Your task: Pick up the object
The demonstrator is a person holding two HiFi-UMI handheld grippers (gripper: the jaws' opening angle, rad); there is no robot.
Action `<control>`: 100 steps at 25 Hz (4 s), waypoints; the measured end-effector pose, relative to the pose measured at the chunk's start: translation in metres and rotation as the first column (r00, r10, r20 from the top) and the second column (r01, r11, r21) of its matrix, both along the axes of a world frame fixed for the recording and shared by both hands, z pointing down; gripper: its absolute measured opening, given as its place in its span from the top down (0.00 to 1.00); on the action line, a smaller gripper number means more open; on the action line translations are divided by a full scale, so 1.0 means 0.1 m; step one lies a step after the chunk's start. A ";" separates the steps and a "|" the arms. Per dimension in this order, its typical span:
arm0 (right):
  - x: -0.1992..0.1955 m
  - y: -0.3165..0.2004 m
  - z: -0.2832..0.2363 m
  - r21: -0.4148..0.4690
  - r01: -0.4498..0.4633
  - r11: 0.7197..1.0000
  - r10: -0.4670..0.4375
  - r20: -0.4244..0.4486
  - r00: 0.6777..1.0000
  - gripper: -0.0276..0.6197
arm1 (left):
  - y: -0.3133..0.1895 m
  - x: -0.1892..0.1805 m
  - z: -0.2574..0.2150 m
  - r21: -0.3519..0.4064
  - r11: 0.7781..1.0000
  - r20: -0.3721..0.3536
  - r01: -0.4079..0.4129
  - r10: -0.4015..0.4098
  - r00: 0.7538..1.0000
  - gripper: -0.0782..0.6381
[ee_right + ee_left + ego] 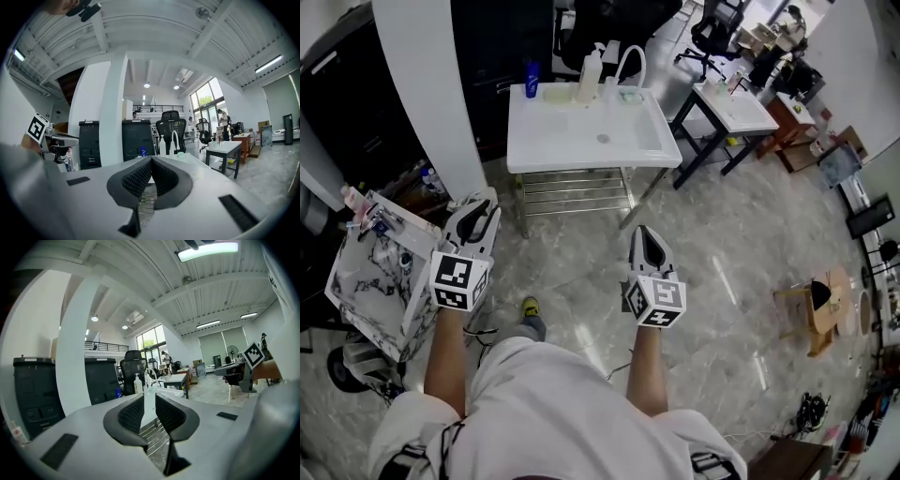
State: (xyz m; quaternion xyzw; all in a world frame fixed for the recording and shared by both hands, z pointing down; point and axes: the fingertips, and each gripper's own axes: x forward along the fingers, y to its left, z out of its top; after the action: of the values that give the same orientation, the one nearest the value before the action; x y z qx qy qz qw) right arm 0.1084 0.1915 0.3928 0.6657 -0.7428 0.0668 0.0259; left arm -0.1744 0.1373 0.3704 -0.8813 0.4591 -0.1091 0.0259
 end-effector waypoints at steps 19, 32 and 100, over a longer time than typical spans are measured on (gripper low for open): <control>-0.20 -2.09 0.07 -0.021 -0.051 0.998 0.051 0.003 0.999 0.95 | -2.11 -0.32 0.22 -0.057 0.998 -0.041 -0.017 0.014 0.999 0.80; 0.47 -3.53 0.42 -0.043 -0.027 0.999 0.030 0.049 0.998 0.95 | -3.46 0.37 0.54 -0.103 0.995 -0.008 -0.001 0.000 1.000 0.80; 0.69 -6.88 2.06 -0.376 0.135 0.917 -0.107 0.093 0.990 0.95 | -7.33 2.24 3.49 -0.392 0.863 0.745 -0.318 0.501 0.441 0.78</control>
State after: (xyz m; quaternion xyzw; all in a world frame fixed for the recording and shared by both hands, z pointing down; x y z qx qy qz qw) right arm 0.1772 -0.4967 0.5986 0.5979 -0.7557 0.2317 0.1328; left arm 0.0494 -0.5953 0.7191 -0.8057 0.1504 -0.5444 0.1784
